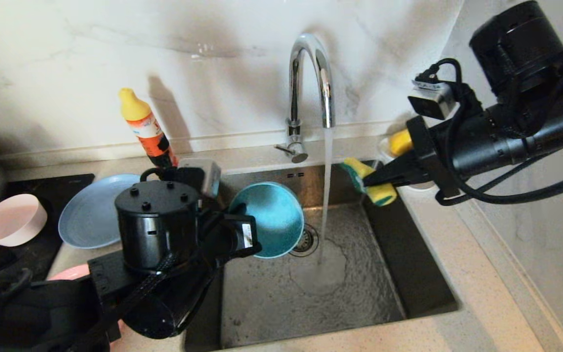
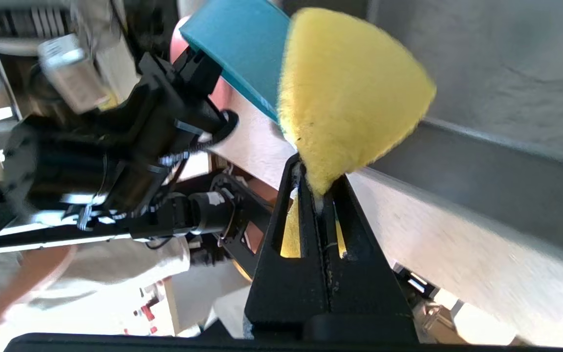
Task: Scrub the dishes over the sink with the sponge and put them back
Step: Wipe the bowl, then rinse the bowl
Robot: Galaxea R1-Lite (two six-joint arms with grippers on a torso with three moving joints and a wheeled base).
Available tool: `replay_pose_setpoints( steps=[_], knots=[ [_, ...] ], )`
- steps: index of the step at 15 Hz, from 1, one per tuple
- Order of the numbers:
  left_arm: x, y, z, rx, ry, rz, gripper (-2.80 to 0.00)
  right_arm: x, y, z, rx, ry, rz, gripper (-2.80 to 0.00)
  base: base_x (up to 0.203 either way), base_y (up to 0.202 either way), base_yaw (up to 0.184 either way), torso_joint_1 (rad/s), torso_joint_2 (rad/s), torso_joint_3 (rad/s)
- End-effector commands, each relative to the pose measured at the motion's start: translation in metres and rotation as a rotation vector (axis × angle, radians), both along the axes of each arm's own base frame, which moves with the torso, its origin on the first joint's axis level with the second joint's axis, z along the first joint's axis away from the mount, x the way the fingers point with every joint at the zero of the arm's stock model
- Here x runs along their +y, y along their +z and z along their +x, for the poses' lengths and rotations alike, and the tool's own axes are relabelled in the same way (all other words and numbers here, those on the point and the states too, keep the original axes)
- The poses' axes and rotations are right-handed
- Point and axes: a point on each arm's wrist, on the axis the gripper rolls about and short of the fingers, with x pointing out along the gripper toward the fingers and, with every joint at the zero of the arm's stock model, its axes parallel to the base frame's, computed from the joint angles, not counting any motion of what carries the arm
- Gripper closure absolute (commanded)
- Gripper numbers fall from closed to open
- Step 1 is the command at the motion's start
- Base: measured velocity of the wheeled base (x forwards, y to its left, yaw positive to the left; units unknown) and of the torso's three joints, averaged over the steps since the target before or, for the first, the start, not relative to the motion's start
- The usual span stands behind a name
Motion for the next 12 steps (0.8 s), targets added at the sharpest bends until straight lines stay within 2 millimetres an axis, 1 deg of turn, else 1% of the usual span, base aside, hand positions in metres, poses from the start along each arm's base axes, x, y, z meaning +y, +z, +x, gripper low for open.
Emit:
replay_pose_setpoints(
  steps=[1,2,6,7,8,10,12],
  knots=[
    [-0.005,-0.004,0.008,0.089,-0.014,0.040,0.00,-0.024,0.007,-0.022,-0.009,-0.043,0.010,0.00,0.000,0.000,0.000,0.000,0.00,0.000],
    [-0.008,0.000,0.011,0.145,-0.033,0.037,0.00,-0.033,0.003,-0.029,0.005,-0.064,0.004,0.00,0.000,0.000,0.000,0.000,0.00,0.000],
    [-0.024,0.031,0.024,0.397,-0.150,-0.062,0.00,-0.066,-0.013,-0.060,0.045,-0.154,-0.018,0.00,0.000,0.000,0.000,0.000,0.00,0.000],
    [-0.032,0.025,0.032,0.470,-0.149,-0.065,0.00,-0.073,-0.016,-0.069,0.049,-0.171,-0.020,0.00,0.000,0.000,0.000,0.000,0.00,0.000],
    [-0.038,0.014,0.041,0.526,-0.141,-0.054,0.00,-0.078,-0.017,-0.074,0.048,-0.192,-0.021,0.00,0.000,0.000,0.000,0.000,0.00,0.000],
    [-0.047,-0.008,0.059,0.597,-0.114,-0.042,0.00,-0.085,-0.020,-0.075,0.060,-0.226,-0.021,0.00,0.000,0.000,0.000,0.000,0.00,0.000],
    [-0.049,-0.021,0.080,0.633,-0.059,-0.078,0.00,-0.085,-0.025,-0.074,0.083,-0.212,-0.016,0.00,0.000,0.000,0.000,0.000,0.00,0.000]
  ],
)
